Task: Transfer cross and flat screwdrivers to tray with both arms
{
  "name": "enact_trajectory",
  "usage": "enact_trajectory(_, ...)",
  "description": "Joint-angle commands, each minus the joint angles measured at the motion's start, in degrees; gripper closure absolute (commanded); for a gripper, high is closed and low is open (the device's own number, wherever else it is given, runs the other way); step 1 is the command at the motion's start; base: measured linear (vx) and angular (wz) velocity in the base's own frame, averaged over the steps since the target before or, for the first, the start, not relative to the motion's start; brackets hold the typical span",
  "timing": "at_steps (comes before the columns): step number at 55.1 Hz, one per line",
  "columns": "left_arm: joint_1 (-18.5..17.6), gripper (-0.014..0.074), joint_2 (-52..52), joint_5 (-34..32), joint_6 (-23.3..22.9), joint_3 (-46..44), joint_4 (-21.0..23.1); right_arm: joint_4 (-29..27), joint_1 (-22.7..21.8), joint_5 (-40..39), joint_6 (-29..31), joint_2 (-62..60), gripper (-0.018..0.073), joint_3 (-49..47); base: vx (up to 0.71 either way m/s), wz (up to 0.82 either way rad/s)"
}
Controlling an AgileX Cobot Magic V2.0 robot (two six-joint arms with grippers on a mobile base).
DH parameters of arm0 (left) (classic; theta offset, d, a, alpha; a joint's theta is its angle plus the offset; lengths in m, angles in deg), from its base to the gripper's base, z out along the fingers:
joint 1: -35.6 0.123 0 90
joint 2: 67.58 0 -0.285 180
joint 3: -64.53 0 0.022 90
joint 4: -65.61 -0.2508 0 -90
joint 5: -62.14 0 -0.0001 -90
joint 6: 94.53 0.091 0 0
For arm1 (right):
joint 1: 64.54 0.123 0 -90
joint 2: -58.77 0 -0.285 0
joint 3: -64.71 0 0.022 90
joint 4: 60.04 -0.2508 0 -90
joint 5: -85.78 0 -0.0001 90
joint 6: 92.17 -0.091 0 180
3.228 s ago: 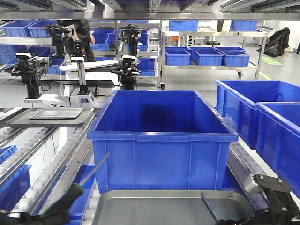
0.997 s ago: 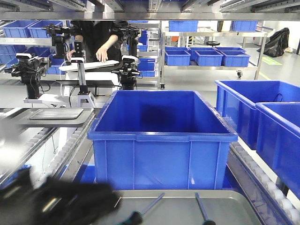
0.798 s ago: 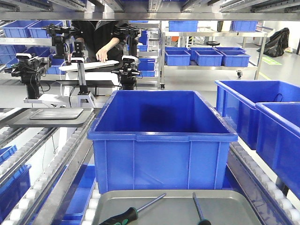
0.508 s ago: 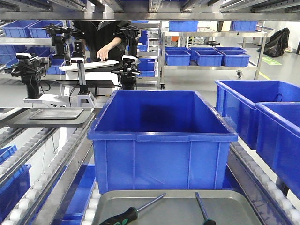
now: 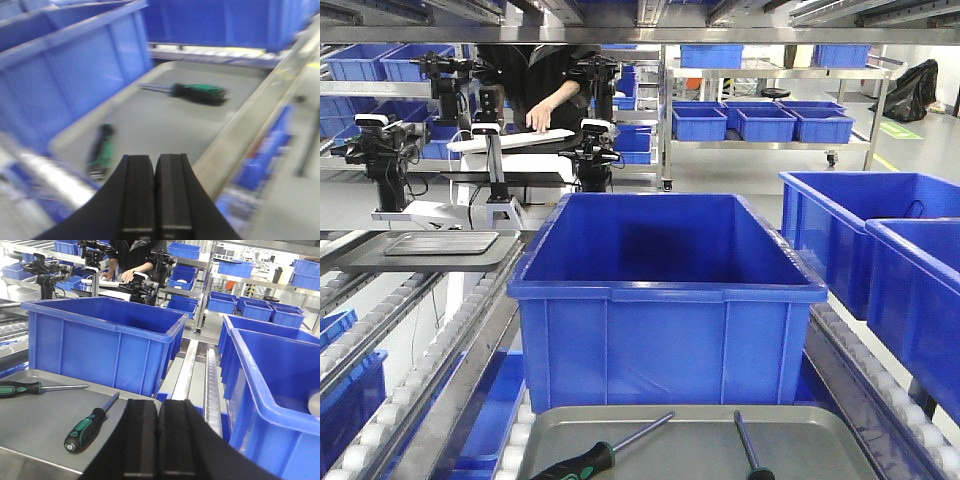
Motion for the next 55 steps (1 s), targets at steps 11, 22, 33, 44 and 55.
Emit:
enact_trajectory(11, 22.66, 0.0594, 17.74, -19.53, -7.05, 18.53, -3.62, 0.47, 0.02, -4.80, 0.04, 1.26, 0.0567, -1.31, 0.00, 0.00)
enact_trajectory(22, 29.39, 0.0594, 28.20, -22.63, -11.18, 30.20, -4.32, 0.47, 0.02, -4.80, 0.04, 1.32, 0.0567, -1.31, 0.00, 0.00)
enact_trajectory(33, 29.59, 0.0594, 27.76, -22.76, -12.26, 31.83, -4.37, 0.42, 0.02, -4.74, 0.04, 1.37, 0.0567, -1.31, 0.00, 0.00)
enact_trajectory(44, 29.59, 0.0594, 27.76, -22.81, -12.26, 31.83, -4.37, 0.43, 0.02, -4.74, 0.04, 1.37, 0.0567, -1.31, 0.00, 0.00)
enact_trajectory(55, 29.59, 0.0594, 27.76, -22.81, -12.26, 31.83, -4.37, 0.43, 0.02, -4.74, 0.04, 1.37, 0.0567, -1.31, 0.00, 0.00)
